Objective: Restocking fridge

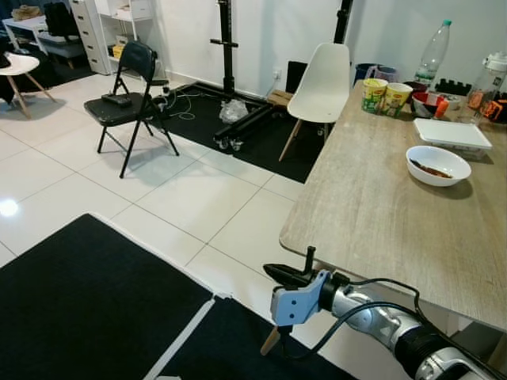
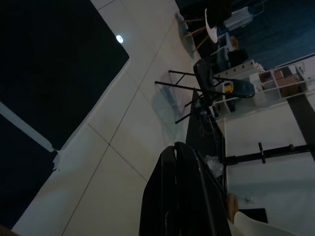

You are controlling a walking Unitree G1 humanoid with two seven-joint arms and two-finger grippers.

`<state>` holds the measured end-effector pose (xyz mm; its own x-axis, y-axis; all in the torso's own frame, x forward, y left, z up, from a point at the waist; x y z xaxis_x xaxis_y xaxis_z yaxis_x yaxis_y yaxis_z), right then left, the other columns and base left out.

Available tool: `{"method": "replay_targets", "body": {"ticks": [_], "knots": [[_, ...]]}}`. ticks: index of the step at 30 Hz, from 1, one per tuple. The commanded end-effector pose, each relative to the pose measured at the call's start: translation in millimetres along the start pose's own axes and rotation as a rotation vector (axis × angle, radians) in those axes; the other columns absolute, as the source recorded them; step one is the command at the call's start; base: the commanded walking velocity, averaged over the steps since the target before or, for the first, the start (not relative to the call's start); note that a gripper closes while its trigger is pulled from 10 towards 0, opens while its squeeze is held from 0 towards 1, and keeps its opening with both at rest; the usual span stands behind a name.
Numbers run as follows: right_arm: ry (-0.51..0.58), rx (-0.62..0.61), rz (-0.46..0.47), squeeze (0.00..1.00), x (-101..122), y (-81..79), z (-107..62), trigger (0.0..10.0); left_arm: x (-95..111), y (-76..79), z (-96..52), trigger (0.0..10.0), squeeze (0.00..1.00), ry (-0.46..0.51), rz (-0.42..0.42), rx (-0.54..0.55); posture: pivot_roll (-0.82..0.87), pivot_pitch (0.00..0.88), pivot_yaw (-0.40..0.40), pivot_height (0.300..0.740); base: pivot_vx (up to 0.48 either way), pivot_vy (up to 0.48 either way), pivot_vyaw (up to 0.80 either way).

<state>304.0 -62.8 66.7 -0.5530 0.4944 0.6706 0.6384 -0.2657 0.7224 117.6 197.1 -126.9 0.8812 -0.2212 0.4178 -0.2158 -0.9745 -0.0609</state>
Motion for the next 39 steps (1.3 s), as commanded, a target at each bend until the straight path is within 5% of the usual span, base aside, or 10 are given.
{"method": "replay_targets", "body": {"ticks": [1,39], "knots": [[0.003,0.002,0.002,0.00,-0.4,1.8,0.0,10.0,-8.2,10.8,-0.2,10.0,0.00,-0.028,-0.015,-0.032,-0.06,0.000,-0.056,0.740,0.000,0.000,0.00],[0.007,0.008,0.006,0.00,-1.5,-0.3,1.5,10.0,-12.0,13.1,-1.2,10.0,0.00,-0.021,-0.040,-0.028,-0.08,0.000,-0.055,0.740,0.000,0.000,0.00]]}}
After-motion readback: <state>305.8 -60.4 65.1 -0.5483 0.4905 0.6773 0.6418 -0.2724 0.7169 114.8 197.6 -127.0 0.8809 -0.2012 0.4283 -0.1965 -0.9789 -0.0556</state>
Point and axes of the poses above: a point about 5 cm out from each wrist's last joint towards the gripper, its own z axis pointing out of the wrist towards the gripper, its own x axis along the axis of the wrist's last joint, y = z × x, the point moved 2 cm from there along z, pointing out of the wrist towards the gripper, and after that the axes turned 12 degrees about z, right-handed, at the moved point
